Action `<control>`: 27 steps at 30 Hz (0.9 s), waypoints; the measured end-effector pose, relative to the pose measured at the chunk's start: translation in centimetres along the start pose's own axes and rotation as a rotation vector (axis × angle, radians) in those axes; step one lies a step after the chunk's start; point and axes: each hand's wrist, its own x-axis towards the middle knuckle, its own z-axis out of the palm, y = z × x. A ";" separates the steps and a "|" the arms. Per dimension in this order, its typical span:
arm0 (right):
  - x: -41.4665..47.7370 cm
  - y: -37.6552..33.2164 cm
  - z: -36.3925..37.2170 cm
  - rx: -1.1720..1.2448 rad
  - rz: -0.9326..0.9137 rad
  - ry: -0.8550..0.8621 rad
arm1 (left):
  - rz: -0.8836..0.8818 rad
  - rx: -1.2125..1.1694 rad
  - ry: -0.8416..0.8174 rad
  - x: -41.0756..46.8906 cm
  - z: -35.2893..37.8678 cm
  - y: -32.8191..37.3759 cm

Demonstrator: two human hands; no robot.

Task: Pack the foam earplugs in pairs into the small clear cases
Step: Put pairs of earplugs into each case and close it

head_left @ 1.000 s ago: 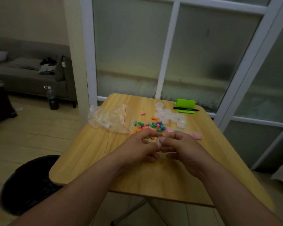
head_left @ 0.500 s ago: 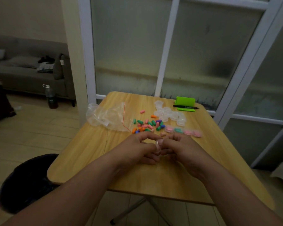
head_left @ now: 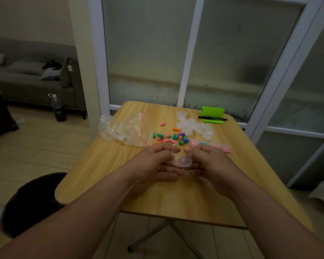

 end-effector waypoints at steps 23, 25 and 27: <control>1.4 0.1 0.5 -0.312 -0.243 0.089 | -0.140 -0.163 0.064 -0.3 1.0 0.1; 2.4 0.4 0.4 -0.372 -0.200 0.187 | -0.104 -0.257 0.180 0.0 0.6 0.6; 3.5 1.0 0.6 -0.518 -0.213 0.240 | -0.071 -0.340 0.275 0.1 0.0 0.7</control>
